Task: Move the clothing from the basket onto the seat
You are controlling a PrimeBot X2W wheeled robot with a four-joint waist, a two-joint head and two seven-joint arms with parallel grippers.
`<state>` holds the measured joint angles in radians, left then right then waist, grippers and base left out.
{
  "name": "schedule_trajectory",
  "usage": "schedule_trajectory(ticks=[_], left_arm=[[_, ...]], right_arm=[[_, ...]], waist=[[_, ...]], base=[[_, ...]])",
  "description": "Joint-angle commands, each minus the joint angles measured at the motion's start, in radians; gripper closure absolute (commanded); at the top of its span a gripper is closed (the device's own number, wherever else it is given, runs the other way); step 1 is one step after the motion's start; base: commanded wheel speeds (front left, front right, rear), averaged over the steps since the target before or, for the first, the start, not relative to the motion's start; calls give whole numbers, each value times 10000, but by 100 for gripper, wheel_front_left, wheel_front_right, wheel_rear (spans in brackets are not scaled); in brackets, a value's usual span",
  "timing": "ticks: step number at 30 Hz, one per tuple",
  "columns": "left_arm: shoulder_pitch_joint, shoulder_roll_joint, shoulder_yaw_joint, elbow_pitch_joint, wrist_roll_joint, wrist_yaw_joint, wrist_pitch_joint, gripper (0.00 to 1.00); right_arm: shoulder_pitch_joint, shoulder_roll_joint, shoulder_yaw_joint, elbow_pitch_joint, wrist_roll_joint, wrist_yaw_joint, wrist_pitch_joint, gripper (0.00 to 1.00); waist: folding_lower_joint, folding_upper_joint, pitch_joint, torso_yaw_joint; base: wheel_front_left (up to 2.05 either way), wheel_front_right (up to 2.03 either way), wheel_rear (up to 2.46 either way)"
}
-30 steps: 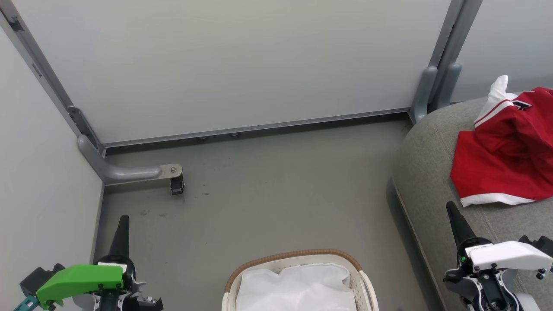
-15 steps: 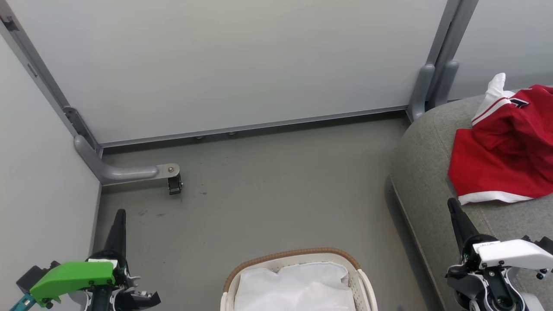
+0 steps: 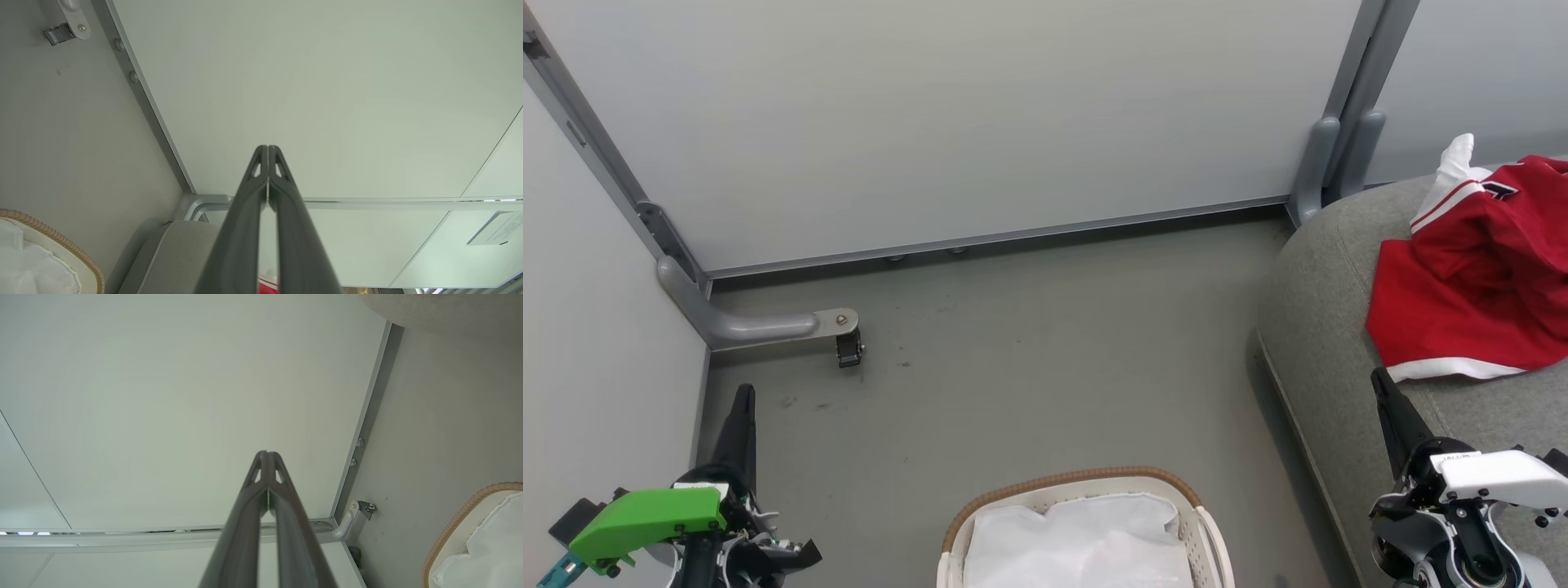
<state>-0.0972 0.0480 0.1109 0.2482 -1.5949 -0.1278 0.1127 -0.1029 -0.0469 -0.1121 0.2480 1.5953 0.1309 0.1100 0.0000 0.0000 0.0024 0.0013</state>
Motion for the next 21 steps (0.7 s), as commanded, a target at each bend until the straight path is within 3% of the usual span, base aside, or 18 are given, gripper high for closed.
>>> schedule_trajectory(ticks=[1, 21], left_arm=[[-203, 40, 61, -52, -193, -58, 33, 100], [-170, 40, 58, -44, -197, -54, 47, 100]], right_arm=[[-99, -62, -41, -62, 178, -3, 75, 100], [-95, -61, -38, -59, 191, -3, 77, 100]], waist=[[0, 0, 4, -8], [0, 0, 7, -13]], base=[[0, 0, 0], [0, 0, 0]])
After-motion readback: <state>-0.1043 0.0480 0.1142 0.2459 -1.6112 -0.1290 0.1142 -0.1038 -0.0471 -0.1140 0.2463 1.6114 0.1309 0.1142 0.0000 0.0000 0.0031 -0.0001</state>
